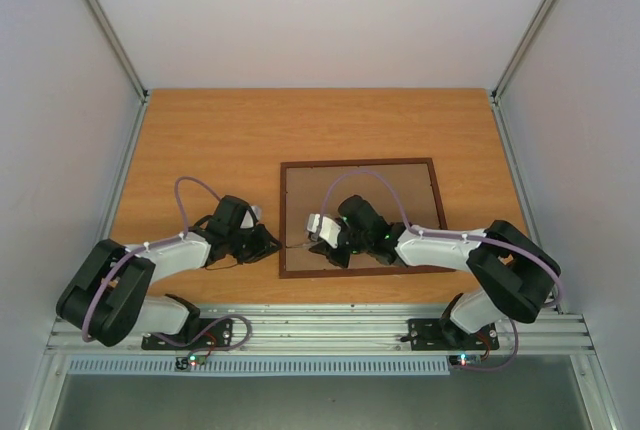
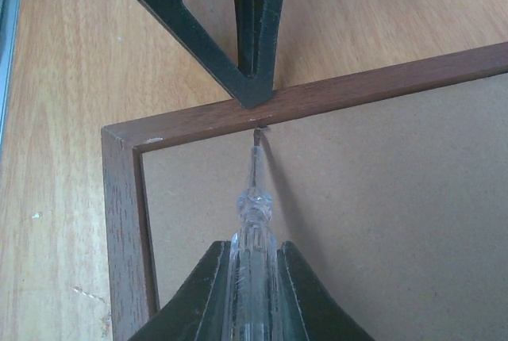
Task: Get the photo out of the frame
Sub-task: Release the photo frame item from the photo frame.
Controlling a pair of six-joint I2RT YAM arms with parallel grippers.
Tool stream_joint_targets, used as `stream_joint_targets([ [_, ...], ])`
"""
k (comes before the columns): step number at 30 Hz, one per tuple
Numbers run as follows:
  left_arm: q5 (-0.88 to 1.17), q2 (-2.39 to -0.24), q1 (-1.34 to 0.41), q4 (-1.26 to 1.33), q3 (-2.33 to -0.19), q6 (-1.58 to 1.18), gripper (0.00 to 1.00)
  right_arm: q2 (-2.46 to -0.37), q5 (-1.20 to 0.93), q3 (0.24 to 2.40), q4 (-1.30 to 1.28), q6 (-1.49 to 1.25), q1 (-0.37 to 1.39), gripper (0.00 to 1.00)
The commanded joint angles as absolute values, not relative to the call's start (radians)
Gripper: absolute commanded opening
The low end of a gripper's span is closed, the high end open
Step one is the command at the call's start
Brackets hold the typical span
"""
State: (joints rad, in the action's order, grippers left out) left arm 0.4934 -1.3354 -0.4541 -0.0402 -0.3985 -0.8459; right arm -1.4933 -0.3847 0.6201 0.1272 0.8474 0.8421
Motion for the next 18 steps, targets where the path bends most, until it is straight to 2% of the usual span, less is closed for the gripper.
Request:
stream_joint_targets([
  [1, 0.499, -1.348, -0.458, -0.012, -0.42, -0.844, 0.18, -1.506, -0.398, 0.651, 0.143, 0.861, 0.838, 0.01],
  [11, 0.5, -1.355, -0.459, -0.017, -0.423, -0.834, 0.18, -1.529, -0.388, 0.686, 0.115, 0.888, 0.841, 0.01],
  [18, 0.506, -1.379, -0.459, -0.037, -0.434, -0.812, 0.15, -1.558, -0.402, 0.791, -0.03, 0.977, 0.847, 0.01],
])
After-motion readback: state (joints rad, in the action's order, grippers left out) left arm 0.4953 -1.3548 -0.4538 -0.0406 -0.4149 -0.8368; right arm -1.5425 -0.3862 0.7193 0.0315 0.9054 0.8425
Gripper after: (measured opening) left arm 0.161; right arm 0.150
